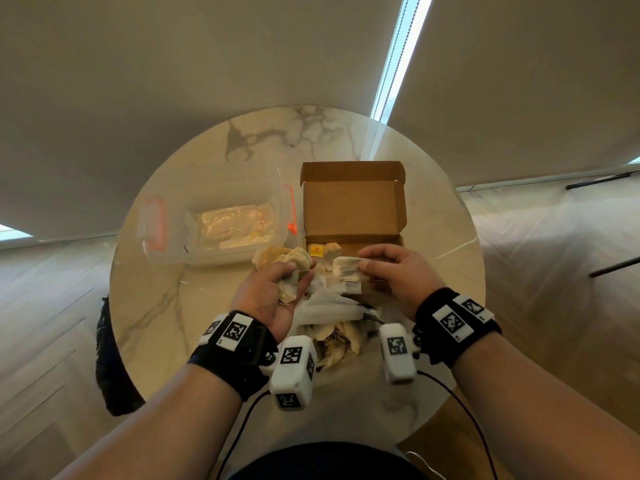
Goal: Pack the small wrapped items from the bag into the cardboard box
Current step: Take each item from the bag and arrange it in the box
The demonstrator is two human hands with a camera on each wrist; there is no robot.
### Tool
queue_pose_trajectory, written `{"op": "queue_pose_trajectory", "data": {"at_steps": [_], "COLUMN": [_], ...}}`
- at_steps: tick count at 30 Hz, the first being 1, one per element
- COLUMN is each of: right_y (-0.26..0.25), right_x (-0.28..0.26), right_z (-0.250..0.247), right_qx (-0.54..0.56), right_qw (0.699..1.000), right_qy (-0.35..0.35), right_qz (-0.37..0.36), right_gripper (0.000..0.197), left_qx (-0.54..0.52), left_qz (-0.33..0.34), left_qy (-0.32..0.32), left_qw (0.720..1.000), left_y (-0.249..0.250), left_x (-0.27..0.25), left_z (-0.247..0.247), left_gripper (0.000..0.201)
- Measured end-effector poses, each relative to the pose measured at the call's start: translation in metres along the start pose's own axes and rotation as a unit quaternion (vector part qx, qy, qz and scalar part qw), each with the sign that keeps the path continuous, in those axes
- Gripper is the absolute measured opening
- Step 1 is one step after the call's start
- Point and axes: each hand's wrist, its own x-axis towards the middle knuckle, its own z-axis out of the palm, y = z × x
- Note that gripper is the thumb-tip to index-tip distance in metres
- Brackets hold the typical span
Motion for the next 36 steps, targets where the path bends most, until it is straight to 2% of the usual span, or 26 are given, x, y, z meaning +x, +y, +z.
{"op": "queue_pose_trajectory", "data": {"at_steps": [3, 6, 9, 16, 22, 26, 29, 34, 36], "right_y": [0.007, 0.014, 0.019, 0.022, 0.030, 0.035, 0.038, 0.031, 0.017], "right_x": [0.024, 0.048, 0.063, 0.081, 0.085, 0.088, 0.089, 0.085, 0.069], "right_z": [-0.005, -0.006, 0.001, 0.020, 0.025, 0.026, 0.027, 0.025, 0.024], "right_qx": [-0.040, -0.031, -0.045, -0.191, -0.297, -0.305, -0.323, -0.340, -0.326], "right_qw": [0.996, 0.982, 0.971, 0.953, 0.931, 0.927, 0.923, 0.919, 0.928], "right_qy": [0.077, 0.171, 0.217, 0.207, 0.178, 0.199, 0.191, 0.181, 0.172], "right_qz": [0.036, 0.068, 0.087, 0.111, 0.119, 0.092, 0.085, 0.081, 0.046], "right_gripper": [0.003, 0.002, 0.004, 0.008, 0.028, 0.020, 0.020, 0.018, 0.017], "left_qx": [-0.006, 0.000, 0.010, 0.034, 0.051, 0.064, 0.071, 0.074, 0.074], "left_qz": [-0.001, 0.029, 0.043, 0.030, 0.025, 0.018, 0.018, 0.024, 0.023], "left_qy": [0.012, 0.031, 0.048, 0.043, 0.046, 0.050, 0.047, -0.007, -0.024], "left_qw": [1.000, 0.999, 0.998, 0.998, 0.997, 0.997, 0.996, 0.997, 0.997], "left_y": [0.003, 0.009, 0.014, 0.015, 0.011, 0.010, 0.010, 0.007, 0.005], "left_x": [-0.001, 0.003, 0.006, 0.009, 0.012, 0.011, 0.009, 0.006, 0.004], "left_z": [-0.008, -0.021, -0.035, -0.046, -0.053, -0.056, -0.056, -0.046, -0.038], "left_gripper": [0.034, 0.034, 0.036, 0.034, 0.023, 0.018, 0.019, 0.027, 0.029]}}
